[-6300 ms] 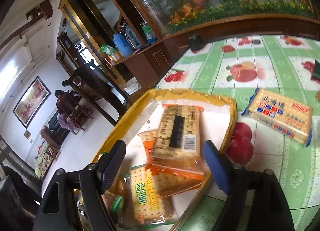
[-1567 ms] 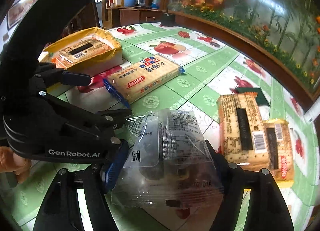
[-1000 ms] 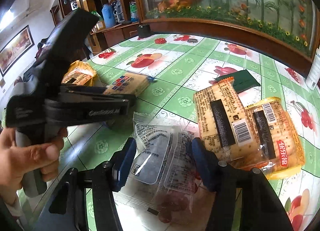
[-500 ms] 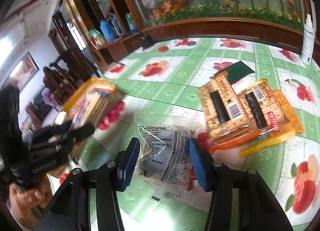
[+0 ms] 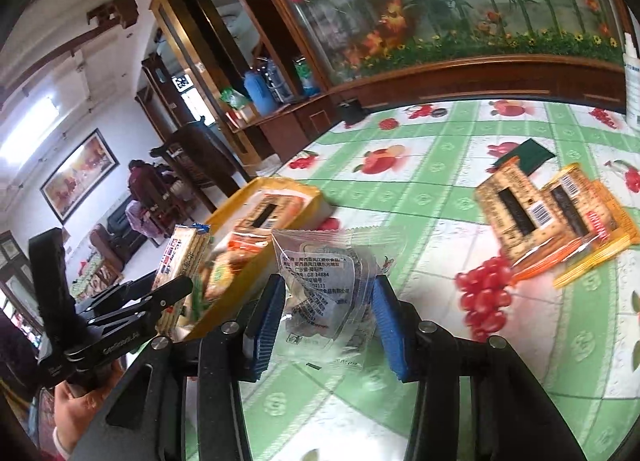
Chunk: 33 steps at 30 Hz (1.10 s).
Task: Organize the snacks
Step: 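Carry both held packs over the yellow tray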
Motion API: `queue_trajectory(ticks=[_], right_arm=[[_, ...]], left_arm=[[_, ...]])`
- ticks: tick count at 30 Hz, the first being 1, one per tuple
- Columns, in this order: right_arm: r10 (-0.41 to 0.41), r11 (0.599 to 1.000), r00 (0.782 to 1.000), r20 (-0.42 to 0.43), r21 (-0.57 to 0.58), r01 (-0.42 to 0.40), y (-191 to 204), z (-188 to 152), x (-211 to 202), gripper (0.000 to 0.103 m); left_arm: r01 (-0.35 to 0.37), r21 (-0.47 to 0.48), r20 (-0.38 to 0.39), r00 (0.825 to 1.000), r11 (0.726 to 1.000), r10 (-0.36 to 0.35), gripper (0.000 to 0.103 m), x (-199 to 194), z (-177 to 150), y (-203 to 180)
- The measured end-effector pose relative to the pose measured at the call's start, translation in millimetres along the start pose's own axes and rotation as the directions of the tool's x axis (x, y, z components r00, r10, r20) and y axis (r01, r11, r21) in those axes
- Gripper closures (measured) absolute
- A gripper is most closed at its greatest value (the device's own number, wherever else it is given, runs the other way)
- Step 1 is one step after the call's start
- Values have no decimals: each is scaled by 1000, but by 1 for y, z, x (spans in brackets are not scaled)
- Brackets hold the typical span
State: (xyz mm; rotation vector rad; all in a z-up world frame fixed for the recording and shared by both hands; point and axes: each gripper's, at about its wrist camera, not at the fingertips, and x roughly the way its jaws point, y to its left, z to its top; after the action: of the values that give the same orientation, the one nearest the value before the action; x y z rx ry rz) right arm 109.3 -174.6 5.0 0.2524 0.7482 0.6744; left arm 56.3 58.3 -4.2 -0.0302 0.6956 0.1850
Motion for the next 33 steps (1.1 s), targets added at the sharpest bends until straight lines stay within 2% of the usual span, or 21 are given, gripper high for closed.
queue_trajectory(ticks=[1,2,6,7,9,11,13,15,18,23,24,25,26,28,33], right_arm=[[32,999,999,4,15,-32,1,-1,0,96],[55,998,998,9,30,-55,0,-2,0,98],[10,999,1000,-18,49,-9,-2,-5,9,98],[1,999,1000,-26,46,0,-2,-7,12,94],[9,999,999,-38,38,-8,-2,-7,15,92],[-56,998,998,-39,-3,56,7,-9,18,77],[-169,984,984,-52,-64,165,23,-13,26,21],[-273,957,961,-49,-112,266,40,-18,35,12],[-309,945,948,-78,-139,297,57,-24,52,11],[-370,926,912,-178,-148,347,64,-33,94,12],[-372,926,907,-197,-147,348,62,-35,99,17],[-381,922,901,-207,-157,353,61,-37,103,33],[-373,925,904,-210,-158,345,61,-38,104,41],[-347,935,915,-208,-157,319,62,-37,101,48],[-333,938,930,-154,-155,310,68,-32,91,50]], left_arm=[[-2,-8,3,1000,1000,2,49,0,-1,4],[-1,-18,4,1000,1000,1,49,0,-2,8],[0,-41,-5,1000,999,0,49,5,-6,19],[-1,-47,-5,1000,999,1,49,5,-7,21],[1,-52,0,1000,999,-1,49,3,-9,25],[3,-55,2,1000,998,-3,49,1,-9,26],[6,-54,7,1000,999,-6,49,1,-8,25],[6,-47,9,1000,999,-6,49,0,-8,24],[12,-44,12,1000,999,-12,48,-2,-8,25],[4,-48,20,1000,999,-3,48,-6,-8,33],[2,-52,23,1000,999,-1,48,-7,-8,35],[1,-58,25,1000,998,0,48,-8,-8,38],[0,-63,27,1000,998,2,48,-8,-7,40],[-5,-68,30,1000,998,7,48,-9,-7,43],[-7,-73,35,999,997,9,48,-10,-6,49]])
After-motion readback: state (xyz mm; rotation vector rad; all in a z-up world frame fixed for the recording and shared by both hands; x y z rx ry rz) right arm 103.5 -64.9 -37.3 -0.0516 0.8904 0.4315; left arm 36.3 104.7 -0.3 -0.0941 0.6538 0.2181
